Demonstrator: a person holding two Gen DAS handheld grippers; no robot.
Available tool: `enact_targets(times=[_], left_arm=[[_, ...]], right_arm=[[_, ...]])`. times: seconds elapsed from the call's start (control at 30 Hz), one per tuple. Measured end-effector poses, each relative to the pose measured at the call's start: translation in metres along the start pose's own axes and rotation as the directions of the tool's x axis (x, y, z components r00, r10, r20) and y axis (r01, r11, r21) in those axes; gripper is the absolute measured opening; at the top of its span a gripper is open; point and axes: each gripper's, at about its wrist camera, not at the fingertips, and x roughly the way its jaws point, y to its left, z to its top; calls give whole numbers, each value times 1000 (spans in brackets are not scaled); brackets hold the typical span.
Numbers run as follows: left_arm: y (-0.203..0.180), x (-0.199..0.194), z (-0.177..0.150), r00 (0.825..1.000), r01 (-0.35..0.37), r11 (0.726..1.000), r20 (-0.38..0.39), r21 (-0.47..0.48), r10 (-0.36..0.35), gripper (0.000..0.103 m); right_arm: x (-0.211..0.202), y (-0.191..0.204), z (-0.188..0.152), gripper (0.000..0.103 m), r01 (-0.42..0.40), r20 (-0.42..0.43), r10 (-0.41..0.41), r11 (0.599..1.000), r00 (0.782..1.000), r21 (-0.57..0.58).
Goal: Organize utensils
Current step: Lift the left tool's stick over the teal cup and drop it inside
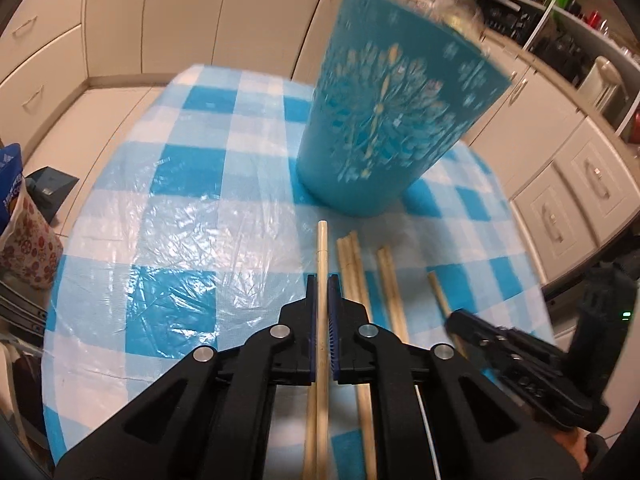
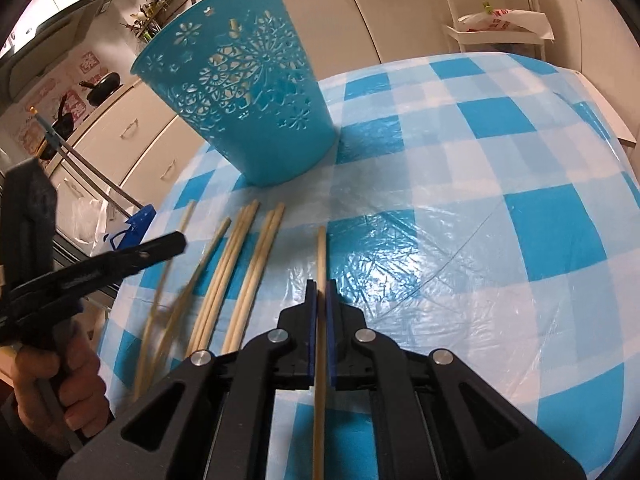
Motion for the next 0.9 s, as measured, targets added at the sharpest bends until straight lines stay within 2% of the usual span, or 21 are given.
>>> enact_targets(times=[0.1, 0.2, 0.33, 0.53, 0.63, 0.73, 0.8, 0.83, 0.9], left_arm=[[-3, -19, 1, 997, 32, 999, 71, -5, -32, 5], [-11, -43, 6, 986, 53, 999, 158, 7, -54, 5], [-27, -76, 23, 956, 67, 997, 283, 45, -77, 5], [-52, -118, 71, 876, 75, 993, 470, 93, -110, 5], [-65, -133, 105, 812, 79, 990, 569, 116, -132, 5], [-76, -142, 134, 757, 72, 990, 640, 125, -136, 5], [-82, -142, 150, 729, 65, 990, 672, 124, -132, 5], [-85, -139, 158, 707, 63, 990, 695, 125, -132, 5], [-89, -132, 170, 686, 48, 993, 719, 109, -113, 5]], right_arm=[[-3, 0, 0, 5, -5, 16, 5, 1000, 1000, 3], [-6, 0, 0, 5, -9, 37, 9, 1000, 999, 2], [-8, -2, -1, 5, -12, 48, 12, 1000, 999, 4], [-9, -4, -1, 5, -20, 54, 19, 1000, 998, 10], [-10, -5, -1, 5, -28, 58, 27, 999, 998, 19], [-11, -6, -2, 5, -38, 62, 36, 999, 997, 24], [-11, -8, -2, 5, -45, 62, 43, 999, 997, 28], [-12, -8, -2, 5, -48, 62, 46, 998, 997, 30], [-12, -10, -1, 5, -59, 61, 57, 997, 997, 39]])
